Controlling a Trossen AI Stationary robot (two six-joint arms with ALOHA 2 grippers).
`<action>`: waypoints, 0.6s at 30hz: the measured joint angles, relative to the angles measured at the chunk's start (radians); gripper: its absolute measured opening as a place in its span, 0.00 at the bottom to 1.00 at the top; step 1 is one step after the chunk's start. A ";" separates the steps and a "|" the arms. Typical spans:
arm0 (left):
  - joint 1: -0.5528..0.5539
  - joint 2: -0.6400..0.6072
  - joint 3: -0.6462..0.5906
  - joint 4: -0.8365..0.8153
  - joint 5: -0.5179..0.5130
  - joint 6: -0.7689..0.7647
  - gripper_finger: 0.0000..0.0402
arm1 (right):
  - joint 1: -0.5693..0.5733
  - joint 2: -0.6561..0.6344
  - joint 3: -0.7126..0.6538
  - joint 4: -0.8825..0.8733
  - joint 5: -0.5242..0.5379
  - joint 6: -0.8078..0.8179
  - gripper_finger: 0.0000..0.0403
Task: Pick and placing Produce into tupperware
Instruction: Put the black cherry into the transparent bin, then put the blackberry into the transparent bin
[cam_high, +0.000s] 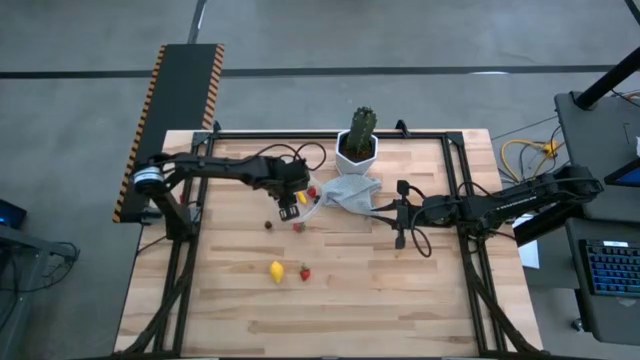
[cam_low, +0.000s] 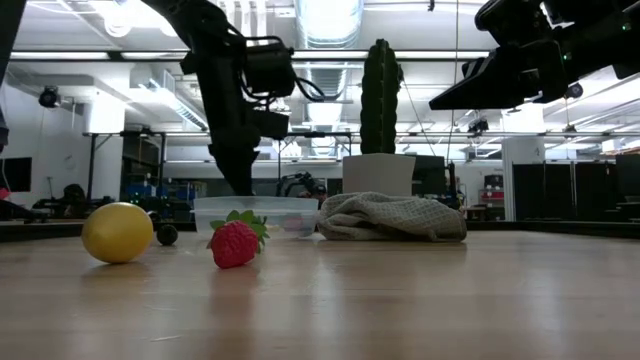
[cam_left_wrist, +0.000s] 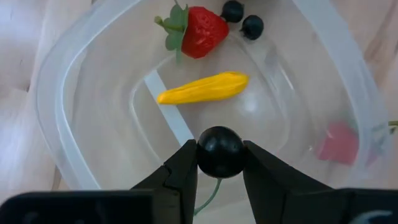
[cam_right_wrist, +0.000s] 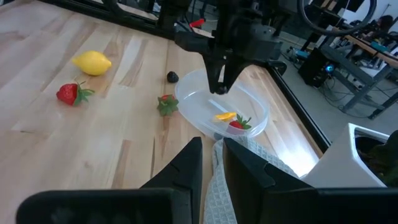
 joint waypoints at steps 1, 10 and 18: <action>0.002 0.004 0.000 0.000 -0.001 0.000 0.24 | 0.000 0.000 0.000 0.000 0.000 0.000 0.14; 0.010 0.001 -0.001 0.000 -0.001 0.002 0.35 | 0.000 0.000 0.000 -0.007 0.000 0.014 0.14; -0.003 -0.046 0.011 -0.079 0.006 -0.009 0.35 | 0.000 0.000 -0.001 -0.008 0.000 0.017 0.14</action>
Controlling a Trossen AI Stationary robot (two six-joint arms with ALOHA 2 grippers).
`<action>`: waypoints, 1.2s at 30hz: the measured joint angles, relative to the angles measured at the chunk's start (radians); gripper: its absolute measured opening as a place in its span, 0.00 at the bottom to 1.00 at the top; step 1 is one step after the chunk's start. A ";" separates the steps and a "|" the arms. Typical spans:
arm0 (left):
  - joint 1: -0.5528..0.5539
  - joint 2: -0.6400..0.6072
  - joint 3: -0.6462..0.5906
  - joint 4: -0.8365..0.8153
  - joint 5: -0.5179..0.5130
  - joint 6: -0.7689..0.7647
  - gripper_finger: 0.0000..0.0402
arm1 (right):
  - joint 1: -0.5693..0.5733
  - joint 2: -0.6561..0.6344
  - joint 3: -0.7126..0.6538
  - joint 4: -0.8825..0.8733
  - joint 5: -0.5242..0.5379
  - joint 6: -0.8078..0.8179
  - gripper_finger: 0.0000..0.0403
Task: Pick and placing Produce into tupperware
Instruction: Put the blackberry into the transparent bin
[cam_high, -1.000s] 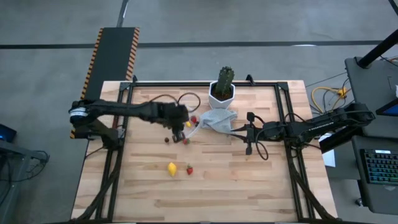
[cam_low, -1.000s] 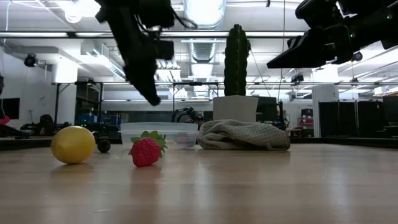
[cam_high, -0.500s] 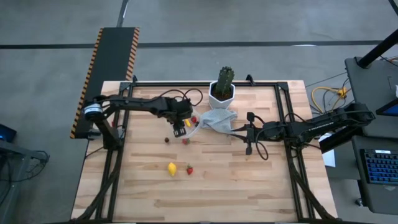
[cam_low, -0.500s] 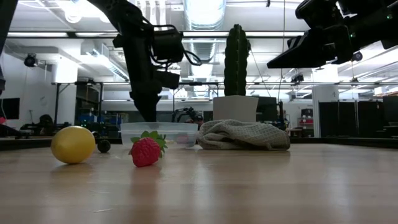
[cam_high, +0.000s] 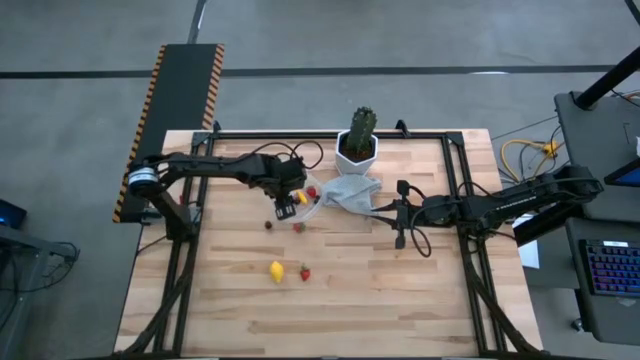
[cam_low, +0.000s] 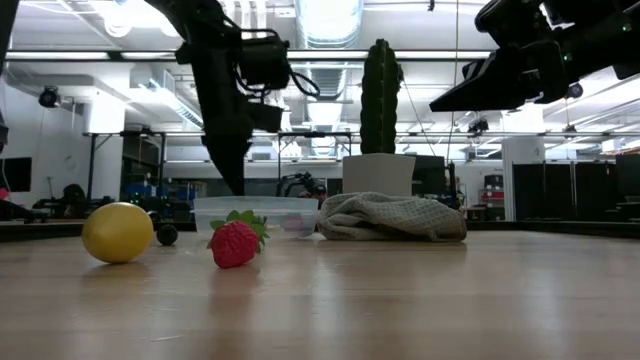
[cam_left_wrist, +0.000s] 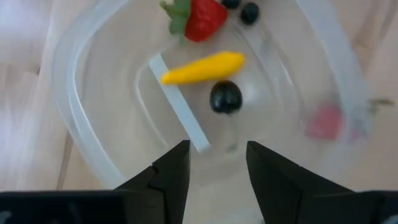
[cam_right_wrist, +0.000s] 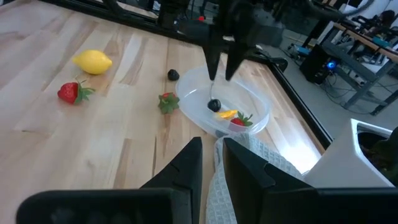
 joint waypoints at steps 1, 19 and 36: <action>-0.007 -0.012 0.005 -0.026 0.001 -0.010 0.35 | 0.000 0.000 -0.001 0.000 0.000 0.003 0.14; -0.093 -0.115 -0.026 -0.212 0.018 -0.642 0.36 | 0.000 0.000 -0.006 -0.005 0.000 0.010 0.14; -0.142 -0.114 -0.076 -0.203 0.088 -0.934 0.36 | 0.000 0.000 -0.014 -0.015 0.000 0.009 0.14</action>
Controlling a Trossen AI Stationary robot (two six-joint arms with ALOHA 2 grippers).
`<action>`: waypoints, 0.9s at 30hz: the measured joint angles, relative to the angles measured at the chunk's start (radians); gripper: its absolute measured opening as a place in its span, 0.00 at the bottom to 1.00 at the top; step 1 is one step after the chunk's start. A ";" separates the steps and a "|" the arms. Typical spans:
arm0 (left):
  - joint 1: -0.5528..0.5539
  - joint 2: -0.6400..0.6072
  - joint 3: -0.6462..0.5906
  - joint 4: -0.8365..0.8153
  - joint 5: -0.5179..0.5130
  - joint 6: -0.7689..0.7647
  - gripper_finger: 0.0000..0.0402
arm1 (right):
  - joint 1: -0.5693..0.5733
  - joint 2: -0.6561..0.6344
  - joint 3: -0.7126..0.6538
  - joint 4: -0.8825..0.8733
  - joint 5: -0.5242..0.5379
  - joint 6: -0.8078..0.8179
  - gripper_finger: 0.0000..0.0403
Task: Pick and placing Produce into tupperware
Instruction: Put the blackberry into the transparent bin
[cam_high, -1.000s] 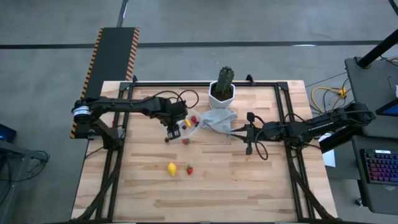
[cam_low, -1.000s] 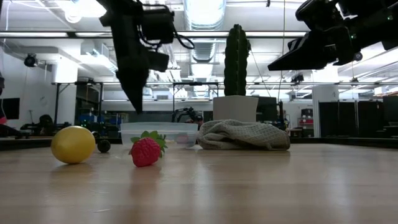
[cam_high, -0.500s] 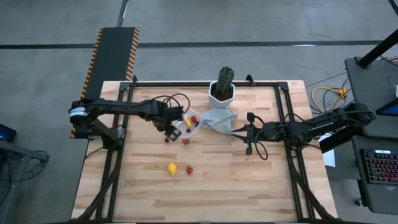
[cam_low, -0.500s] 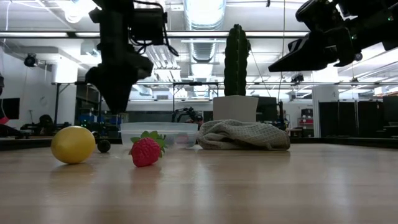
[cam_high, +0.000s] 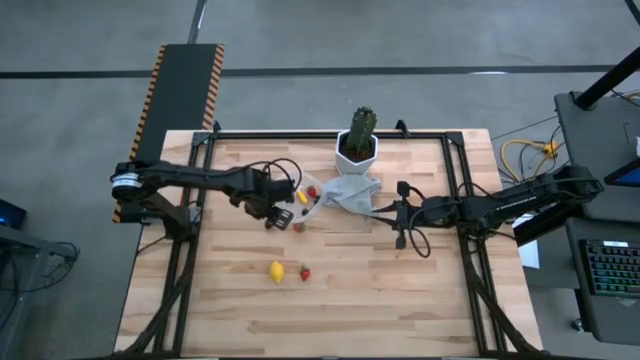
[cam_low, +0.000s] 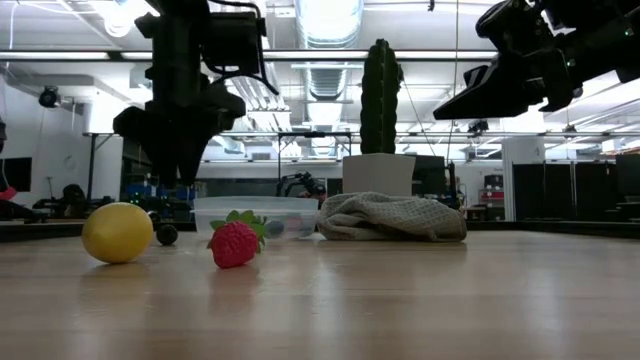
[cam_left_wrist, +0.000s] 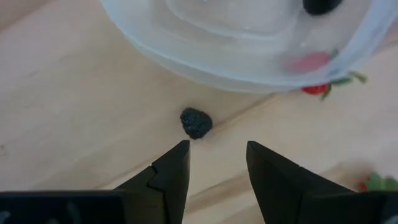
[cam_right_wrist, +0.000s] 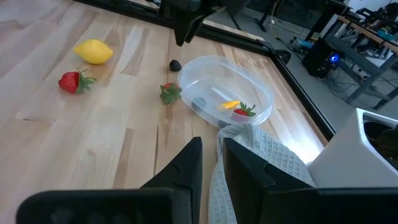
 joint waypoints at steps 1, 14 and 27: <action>-0.008 0.000 -0.003 0.005 -0.022 -0.020 0.36 | 0.000 0.000 0.000 0.000 0.000 0.000 0.14; -0.111 0.003 -0.031 0.047 -0.177 -0.273 0.36 | 0.000 0.000 0.000 -0.022 0.000 -0.029 0.14; -0.139 0.090 -0.047 0.046 -0.183 -0.347 0.36 | 0.000 0.000 -0.001 -0.024 -0.001 -0.026 0.14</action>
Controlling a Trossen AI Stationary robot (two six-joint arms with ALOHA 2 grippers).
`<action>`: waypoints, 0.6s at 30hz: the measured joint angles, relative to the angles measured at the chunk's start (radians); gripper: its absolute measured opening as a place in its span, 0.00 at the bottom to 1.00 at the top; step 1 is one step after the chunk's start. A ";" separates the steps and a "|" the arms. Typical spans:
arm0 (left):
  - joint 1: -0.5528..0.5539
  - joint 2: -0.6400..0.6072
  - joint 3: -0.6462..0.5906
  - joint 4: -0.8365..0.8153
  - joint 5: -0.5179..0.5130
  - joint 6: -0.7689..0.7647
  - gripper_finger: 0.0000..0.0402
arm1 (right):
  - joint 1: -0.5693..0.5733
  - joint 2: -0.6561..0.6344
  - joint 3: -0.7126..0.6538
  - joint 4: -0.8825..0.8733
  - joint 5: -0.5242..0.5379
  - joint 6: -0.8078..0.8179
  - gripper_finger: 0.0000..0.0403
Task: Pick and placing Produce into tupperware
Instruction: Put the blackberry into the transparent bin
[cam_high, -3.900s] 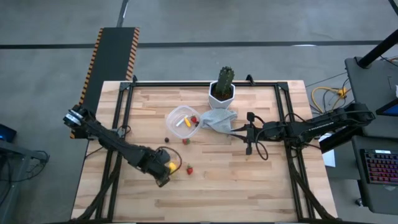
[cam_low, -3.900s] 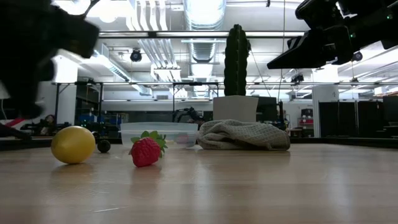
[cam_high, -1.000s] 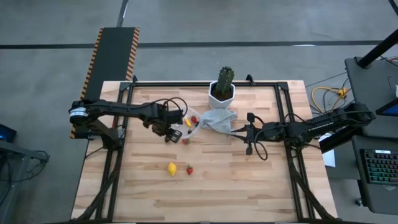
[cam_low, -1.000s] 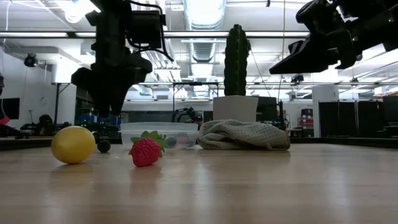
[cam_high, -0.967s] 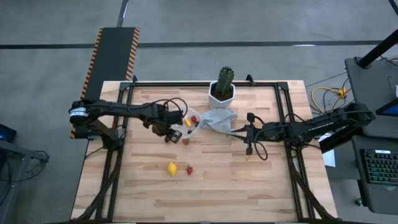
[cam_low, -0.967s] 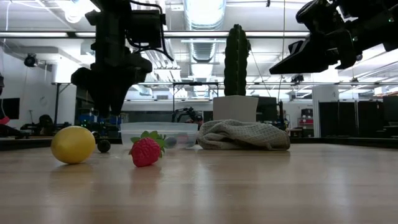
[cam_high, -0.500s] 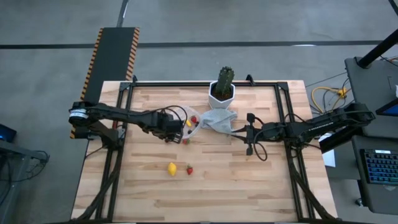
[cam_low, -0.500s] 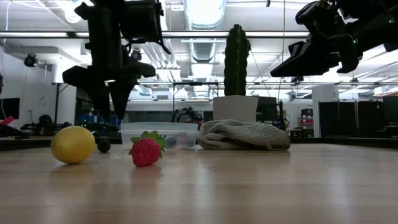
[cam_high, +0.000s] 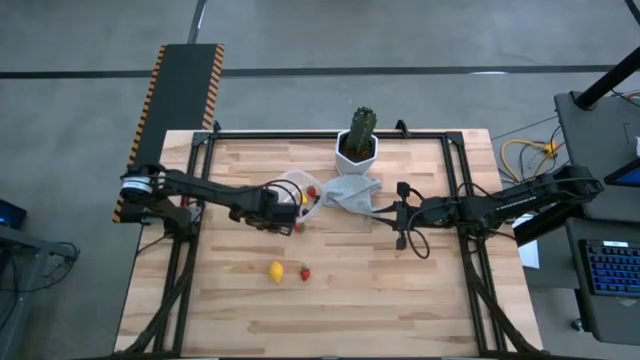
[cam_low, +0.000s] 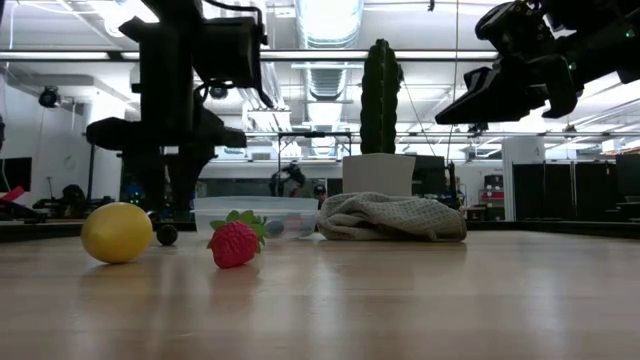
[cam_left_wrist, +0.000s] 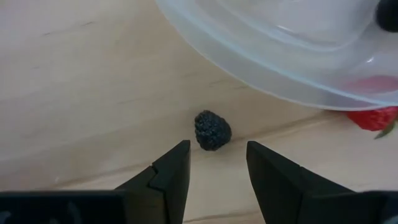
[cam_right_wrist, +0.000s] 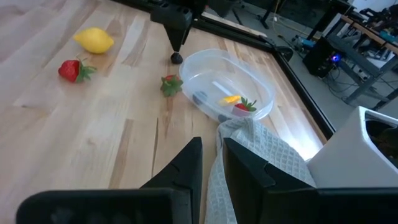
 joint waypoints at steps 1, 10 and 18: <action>0.000 0.008 0.000 0.000 0.000 -0.001 0.36 | 0.000 0.000 0.000 0.000 0.000 0.000 0.14; 0.001 0.073 0.000 0.009 0.001 -0.002 0.36 | 0.000 0.000 0.000 0.000 0.000 0.000 0.14; 0.001 0.109 0.000 0.035 0.000 0.004 0.36 | 0.000 0.000 -0.001 -0.003 0.000 0.000 0.14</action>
